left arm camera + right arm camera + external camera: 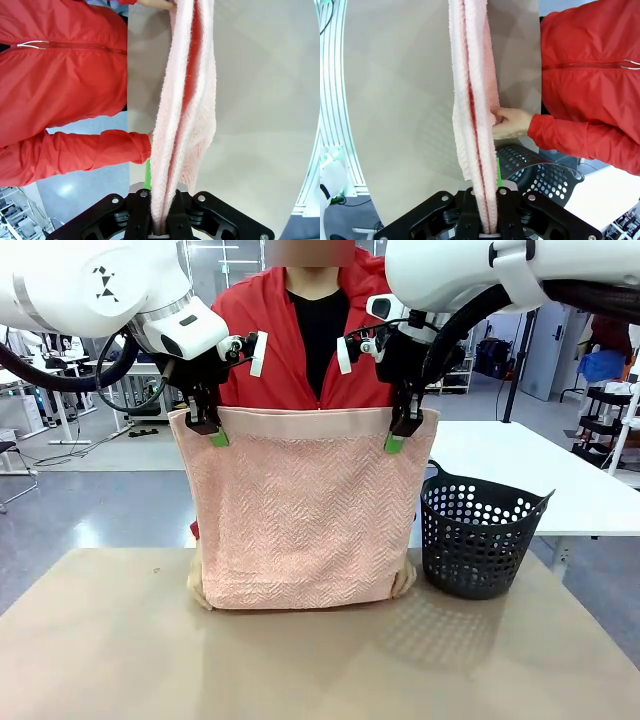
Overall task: Fold the towel.
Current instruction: Release the end of the 100 cm Hotel Towel you were holding.
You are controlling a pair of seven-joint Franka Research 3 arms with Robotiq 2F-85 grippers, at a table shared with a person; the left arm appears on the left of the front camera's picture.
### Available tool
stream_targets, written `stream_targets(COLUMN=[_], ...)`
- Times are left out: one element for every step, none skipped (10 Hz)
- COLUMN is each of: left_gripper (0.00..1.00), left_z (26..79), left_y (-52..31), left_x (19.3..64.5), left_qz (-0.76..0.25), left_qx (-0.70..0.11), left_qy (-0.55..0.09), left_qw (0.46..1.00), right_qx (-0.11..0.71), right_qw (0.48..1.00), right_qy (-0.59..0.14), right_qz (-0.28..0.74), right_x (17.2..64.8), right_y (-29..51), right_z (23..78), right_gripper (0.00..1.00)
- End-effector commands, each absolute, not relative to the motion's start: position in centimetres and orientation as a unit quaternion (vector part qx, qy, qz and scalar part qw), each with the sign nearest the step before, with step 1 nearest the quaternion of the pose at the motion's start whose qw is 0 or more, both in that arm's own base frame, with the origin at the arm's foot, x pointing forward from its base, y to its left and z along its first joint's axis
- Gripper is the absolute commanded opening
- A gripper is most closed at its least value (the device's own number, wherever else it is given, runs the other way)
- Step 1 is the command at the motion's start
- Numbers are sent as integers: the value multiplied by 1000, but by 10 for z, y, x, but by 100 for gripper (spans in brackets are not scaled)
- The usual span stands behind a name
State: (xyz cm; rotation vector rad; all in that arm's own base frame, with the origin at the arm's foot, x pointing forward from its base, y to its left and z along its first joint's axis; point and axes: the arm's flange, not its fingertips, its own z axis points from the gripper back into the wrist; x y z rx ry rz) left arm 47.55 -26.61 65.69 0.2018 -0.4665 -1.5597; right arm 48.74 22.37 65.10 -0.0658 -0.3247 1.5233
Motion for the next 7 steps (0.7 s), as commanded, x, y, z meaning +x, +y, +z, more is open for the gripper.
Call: stream_targets(left_gripper=[0, 0, 0, 0, 0, 0, 0], left_z=[659, 659, 659, 659, 659, 659, 659], left_y=[-265, -265, -265, -265, -265, -265, -265], left_x=[476, 476, 476, 476, 476, 476, 476], left_qz=[-698, -698, -698, -698, -698, -698, -698], left_qx=[96, 96, 96, 96, 96, 96, 96], left_qy=[-208, -208, -208, -208, -208, -208, -208], left_qw=[678, 678, 678, 678, 678, 678, 678], right_qx=[-33, -33, -33, -33, -33, -33, -33], right_qw=[712, 712, 712, 712, 712, 712, 712], right_qy=[-146, -146, -146, -146, -146, -146, -146], right_qz=[686, 686, 686, 686, 686, 686, 686], right_x=[488, 488, 488, 488, 488, 488, 488], right_y=[222, 222, 222, 222, 222, 222, 222], right_z=[652, 652, 652, 652, 652, 652, 652], right_gripper=[0, 0, 0, 0, 0, 0, 0])
